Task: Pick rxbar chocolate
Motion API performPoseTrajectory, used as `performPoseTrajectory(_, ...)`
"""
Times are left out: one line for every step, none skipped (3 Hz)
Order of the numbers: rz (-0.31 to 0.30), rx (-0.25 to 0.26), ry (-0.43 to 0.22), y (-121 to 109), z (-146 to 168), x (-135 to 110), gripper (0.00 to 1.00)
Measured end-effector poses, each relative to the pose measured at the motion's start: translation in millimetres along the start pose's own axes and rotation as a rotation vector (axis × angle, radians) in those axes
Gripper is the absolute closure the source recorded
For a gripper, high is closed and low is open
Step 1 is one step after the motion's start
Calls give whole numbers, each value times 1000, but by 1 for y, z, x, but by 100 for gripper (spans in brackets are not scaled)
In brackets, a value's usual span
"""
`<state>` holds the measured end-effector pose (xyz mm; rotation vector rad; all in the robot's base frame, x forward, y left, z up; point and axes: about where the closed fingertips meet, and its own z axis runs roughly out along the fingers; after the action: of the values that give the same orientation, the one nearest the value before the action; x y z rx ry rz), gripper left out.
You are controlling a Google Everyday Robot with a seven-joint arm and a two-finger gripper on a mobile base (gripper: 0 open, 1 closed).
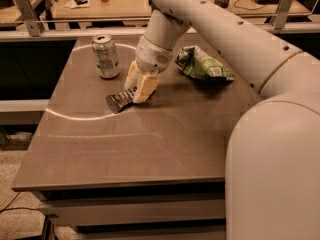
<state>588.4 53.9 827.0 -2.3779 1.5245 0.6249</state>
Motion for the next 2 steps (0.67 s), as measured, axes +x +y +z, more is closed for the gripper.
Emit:
performPoseTrajectory(34,70,-51,6,-11,-13,100)
performPoseTrajectory(33,160,-124,17,-41,-44,100)
